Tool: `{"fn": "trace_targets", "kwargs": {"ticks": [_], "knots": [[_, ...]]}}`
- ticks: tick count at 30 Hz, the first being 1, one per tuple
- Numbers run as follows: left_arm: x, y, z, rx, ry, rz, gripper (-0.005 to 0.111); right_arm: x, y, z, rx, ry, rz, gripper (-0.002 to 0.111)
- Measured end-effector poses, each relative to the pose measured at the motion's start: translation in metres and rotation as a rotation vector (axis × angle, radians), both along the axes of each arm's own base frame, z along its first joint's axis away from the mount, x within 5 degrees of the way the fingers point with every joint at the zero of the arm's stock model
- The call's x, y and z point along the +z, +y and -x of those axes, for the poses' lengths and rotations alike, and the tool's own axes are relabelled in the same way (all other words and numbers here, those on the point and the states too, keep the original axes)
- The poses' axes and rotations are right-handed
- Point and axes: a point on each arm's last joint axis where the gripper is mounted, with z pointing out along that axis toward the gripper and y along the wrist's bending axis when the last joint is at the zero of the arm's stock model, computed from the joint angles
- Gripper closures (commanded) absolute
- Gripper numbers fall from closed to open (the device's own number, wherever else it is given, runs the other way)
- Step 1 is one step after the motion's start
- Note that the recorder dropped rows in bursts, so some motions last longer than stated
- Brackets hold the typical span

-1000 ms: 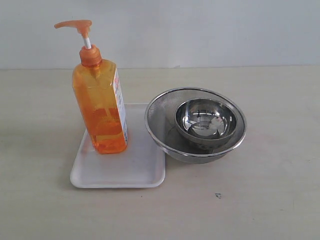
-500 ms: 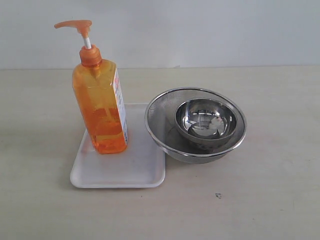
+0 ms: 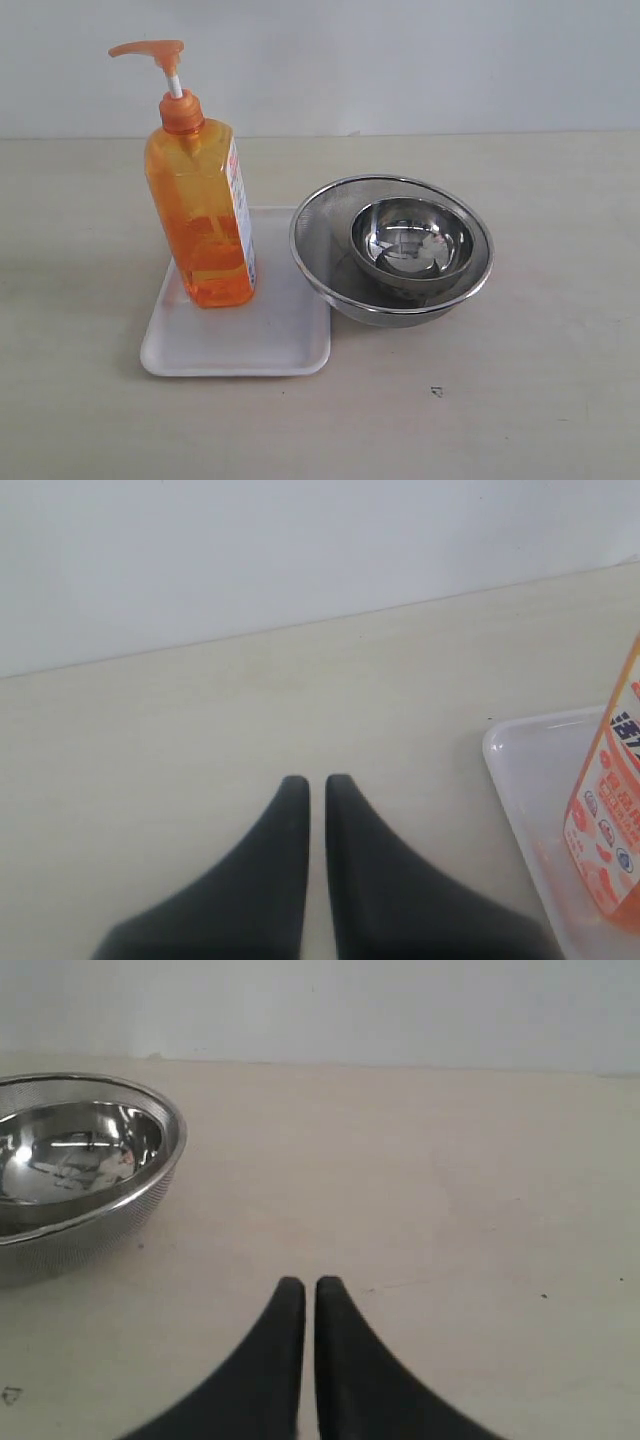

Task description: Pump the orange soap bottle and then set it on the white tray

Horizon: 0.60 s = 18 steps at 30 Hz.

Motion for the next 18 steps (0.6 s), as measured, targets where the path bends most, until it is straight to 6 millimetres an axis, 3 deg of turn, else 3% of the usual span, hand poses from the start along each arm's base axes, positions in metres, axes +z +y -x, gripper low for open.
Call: {"fn": "trace_targets", "kwargs": {"ticks": [3, 18], "knots": [[0.0, 0.0, 0.0, 0.0, 0.0, 0.0, 0.102, -0.0003, -0.0029, -0.0001, -0.047, 0.006, -0.056, 0.107], [0.0001, 0.0, 0.0, 0.0, -0.001, 0.0, 0.102, -0.0003, -0.0024, 0.0, -0.026, 0.003, 0.003, 0.107]]}}
